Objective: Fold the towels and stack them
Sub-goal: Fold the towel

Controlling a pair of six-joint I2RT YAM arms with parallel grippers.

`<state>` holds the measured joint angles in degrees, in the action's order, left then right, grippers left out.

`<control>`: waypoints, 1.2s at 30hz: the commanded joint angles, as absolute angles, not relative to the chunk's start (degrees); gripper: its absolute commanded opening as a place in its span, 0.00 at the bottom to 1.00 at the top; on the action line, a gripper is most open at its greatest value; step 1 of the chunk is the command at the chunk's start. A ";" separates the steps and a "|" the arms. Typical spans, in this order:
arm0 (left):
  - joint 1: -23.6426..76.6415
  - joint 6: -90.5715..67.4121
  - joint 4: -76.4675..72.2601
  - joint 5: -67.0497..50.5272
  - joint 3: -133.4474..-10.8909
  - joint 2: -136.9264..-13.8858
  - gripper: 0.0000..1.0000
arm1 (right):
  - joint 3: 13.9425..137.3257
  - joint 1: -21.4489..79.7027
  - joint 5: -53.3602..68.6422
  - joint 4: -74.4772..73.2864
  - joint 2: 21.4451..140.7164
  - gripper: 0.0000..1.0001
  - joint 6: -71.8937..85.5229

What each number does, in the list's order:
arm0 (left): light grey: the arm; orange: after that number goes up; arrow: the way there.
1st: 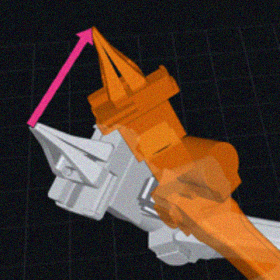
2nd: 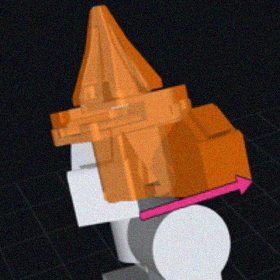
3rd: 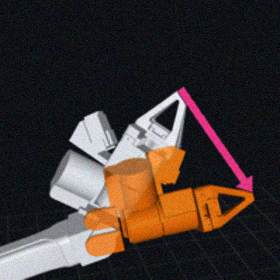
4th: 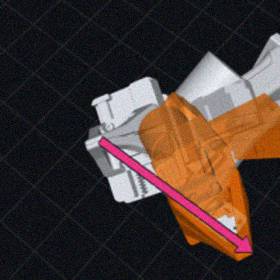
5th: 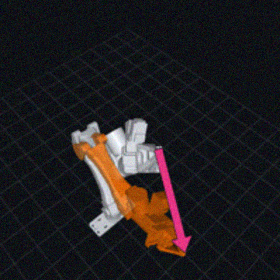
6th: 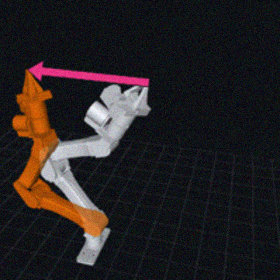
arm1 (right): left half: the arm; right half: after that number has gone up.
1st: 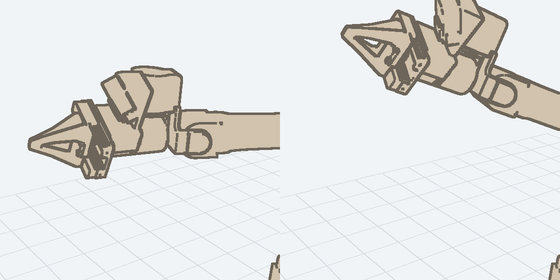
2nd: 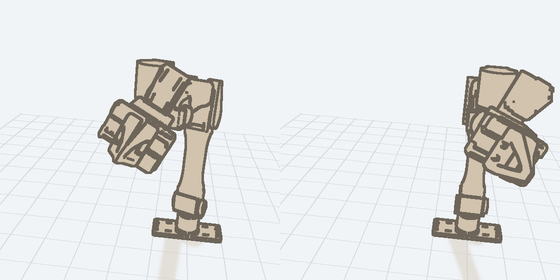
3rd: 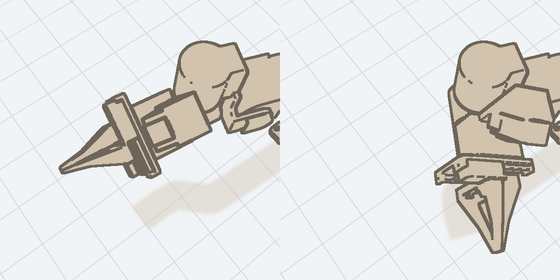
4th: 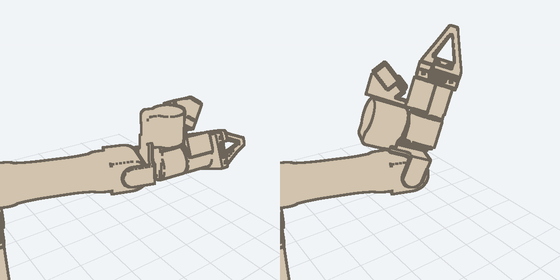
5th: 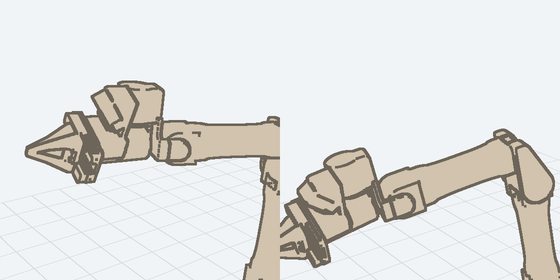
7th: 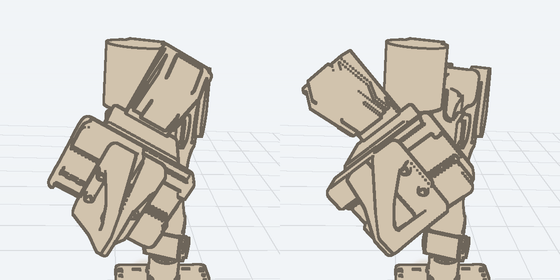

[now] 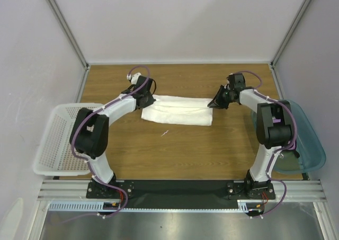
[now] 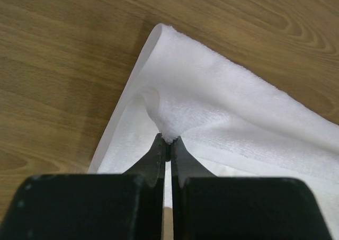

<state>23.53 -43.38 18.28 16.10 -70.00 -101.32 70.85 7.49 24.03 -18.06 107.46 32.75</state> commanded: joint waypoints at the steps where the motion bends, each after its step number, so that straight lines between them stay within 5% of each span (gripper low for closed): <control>1: 21.98 -42.01 16.79 17.75 -72.42 -103.27 0.00 | 74.53 6.86 22.76 -16.00 109.42 0.00 31.38; 11: 20.92 -41.49 15.64 17.75 -75.76 -109.60 0.00 | 77.78 6.24 23.02 -14.06 113.11 0.00 30.85; 12: 20.83 -41.40 16.43 17.75 -76.11 -109.95 0.00 | 77.96 6.33 23.11 -14.06 113.20 0.06 30.76; 17: 20.39 -39.47 16.79 17.05 -77.96 -108.56 0.23 | 77.61 6.24 23.82 -12.40 110.92 0.32 30.94; 22: 20.21 -37.09 14.24 16.26 -78.84 -104.42 0.59 | 78.31 6.33 24.78 -10.64 108.29 0.43 31.38; 25: 20.13 -35.60 13.97 14.08 -77.97 -100.56 0.72 | 77.52 6.77 25.66 -8.88 105.74 0.47 32.17; 36: 21.62 -43.50 -1.64 -2.71 -56.26 -86.93 0.84 | 62.06 15.29 21.28 4.47 97.03 0.64 40.94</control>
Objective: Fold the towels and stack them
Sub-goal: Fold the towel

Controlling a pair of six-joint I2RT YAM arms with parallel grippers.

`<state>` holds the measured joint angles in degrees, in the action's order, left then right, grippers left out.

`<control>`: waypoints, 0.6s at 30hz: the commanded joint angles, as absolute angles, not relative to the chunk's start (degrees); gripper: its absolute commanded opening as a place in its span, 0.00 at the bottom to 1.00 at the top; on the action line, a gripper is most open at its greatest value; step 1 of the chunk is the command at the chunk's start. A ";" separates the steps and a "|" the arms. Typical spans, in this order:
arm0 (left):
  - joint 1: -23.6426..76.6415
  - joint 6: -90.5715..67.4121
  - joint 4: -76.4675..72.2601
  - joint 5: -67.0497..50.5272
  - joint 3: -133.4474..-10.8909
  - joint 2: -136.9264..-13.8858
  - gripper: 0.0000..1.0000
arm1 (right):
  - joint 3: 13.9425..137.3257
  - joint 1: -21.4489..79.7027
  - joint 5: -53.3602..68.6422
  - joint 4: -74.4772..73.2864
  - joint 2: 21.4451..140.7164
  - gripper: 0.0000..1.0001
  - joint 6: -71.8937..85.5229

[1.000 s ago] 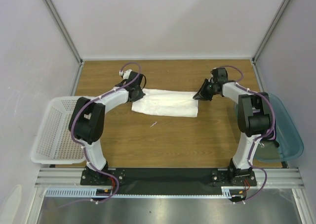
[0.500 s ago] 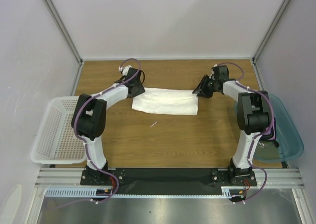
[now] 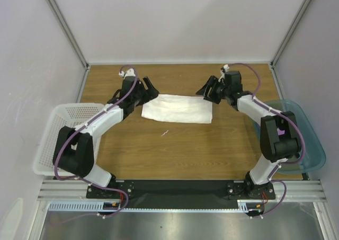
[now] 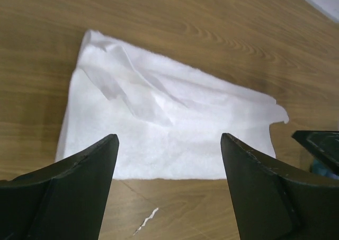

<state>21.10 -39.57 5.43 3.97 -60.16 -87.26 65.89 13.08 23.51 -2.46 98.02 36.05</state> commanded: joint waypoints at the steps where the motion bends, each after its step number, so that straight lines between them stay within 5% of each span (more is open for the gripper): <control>1: 21.62 -44.64 -2.89 -3.42 -54.16 -86.92 0.84 | 60.57 16.42 20.40 8.14 96.94 0.64 42.78; 18: 22.76 -59.41 -14.66 -2.46 -57.83 -102.74 0.85 | 58.80 19.86 14.24 15.99 102.92 0.66 51.24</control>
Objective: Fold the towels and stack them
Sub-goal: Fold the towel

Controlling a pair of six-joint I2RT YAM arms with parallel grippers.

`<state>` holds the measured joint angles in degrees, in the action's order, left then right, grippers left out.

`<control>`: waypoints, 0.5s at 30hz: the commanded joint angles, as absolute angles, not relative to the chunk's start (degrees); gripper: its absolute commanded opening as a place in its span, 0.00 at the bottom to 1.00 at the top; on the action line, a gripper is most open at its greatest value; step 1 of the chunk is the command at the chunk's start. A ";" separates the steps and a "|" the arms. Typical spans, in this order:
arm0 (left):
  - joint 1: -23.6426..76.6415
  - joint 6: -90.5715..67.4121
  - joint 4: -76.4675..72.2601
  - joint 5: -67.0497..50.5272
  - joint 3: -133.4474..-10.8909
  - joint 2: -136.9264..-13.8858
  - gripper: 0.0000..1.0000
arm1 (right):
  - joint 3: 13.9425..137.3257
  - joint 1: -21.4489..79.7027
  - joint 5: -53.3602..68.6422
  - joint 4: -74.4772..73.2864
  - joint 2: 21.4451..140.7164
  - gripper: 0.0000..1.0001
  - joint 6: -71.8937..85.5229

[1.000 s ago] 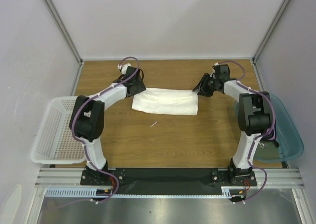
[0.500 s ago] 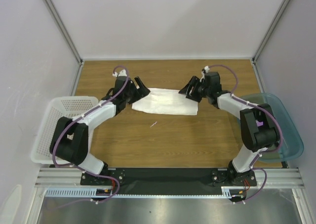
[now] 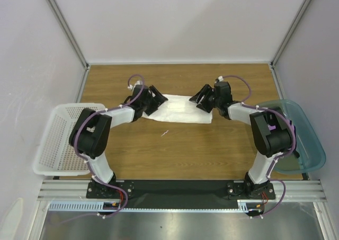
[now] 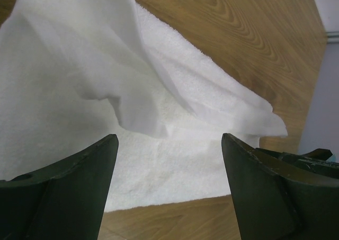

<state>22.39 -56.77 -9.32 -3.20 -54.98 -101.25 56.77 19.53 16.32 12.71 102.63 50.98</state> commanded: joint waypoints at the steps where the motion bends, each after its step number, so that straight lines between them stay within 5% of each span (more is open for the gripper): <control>1: 22.76 -59.59 -15.55 -2.11 -57.75 -103.44 0.85 | 58.80 19.86 13.98 16.17 102.83 0.66 51.07; 15: 22.85 -64.95 -21.89 1.65 -65.47 -111.35 0.84 | 58.19 16.53 12.57 13.36 99.14 0.67 48.61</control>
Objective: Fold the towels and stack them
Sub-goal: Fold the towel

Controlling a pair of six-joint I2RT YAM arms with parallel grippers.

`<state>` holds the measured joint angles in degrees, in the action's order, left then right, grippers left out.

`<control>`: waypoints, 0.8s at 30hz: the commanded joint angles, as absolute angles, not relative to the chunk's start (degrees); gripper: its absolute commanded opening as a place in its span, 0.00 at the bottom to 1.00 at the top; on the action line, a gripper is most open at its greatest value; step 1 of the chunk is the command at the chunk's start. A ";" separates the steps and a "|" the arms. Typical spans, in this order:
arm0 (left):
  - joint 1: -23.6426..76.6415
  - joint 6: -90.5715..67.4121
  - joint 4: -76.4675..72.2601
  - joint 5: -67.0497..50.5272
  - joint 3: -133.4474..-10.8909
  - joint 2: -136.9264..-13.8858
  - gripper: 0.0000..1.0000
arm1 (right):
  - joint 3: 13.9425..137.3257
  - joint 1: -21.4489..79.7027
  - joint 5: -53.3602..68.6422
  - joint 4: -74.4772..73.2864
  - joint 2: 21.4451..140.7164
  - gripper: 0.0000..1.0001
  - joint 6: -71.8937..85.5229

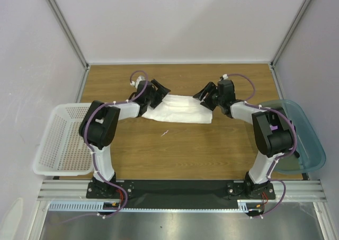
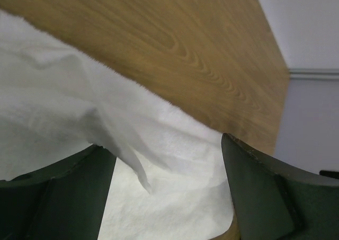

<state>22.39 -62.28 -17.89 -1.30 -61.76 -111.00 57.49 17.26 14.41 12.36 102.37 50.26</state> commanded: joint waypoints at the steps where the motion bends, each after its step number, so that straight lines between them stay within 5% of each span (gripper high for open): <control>1: 22.85 -66.00 -21.10 2.71 -66.78 -111.62 0.84 | 58.01 16.26 12.22 13.36 98.53 0.67 48.17; 16: 21.36 -63.39 -14.85 8.79 -76.46 -116.99 0.84 | 60.55 16.61 14.06 13.36 99.05 0.67 40.62; 24: 20.65 -46.25 -16.43 16.08 -69.09 -99.62 0.86 | 62.67 19.42 17.57 14.05 101.25 0.66 36.99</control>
<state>21.02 -55.77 -13.17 11.11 -70.72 -111.22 61.28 18.48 15.84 11.73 100.03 38.79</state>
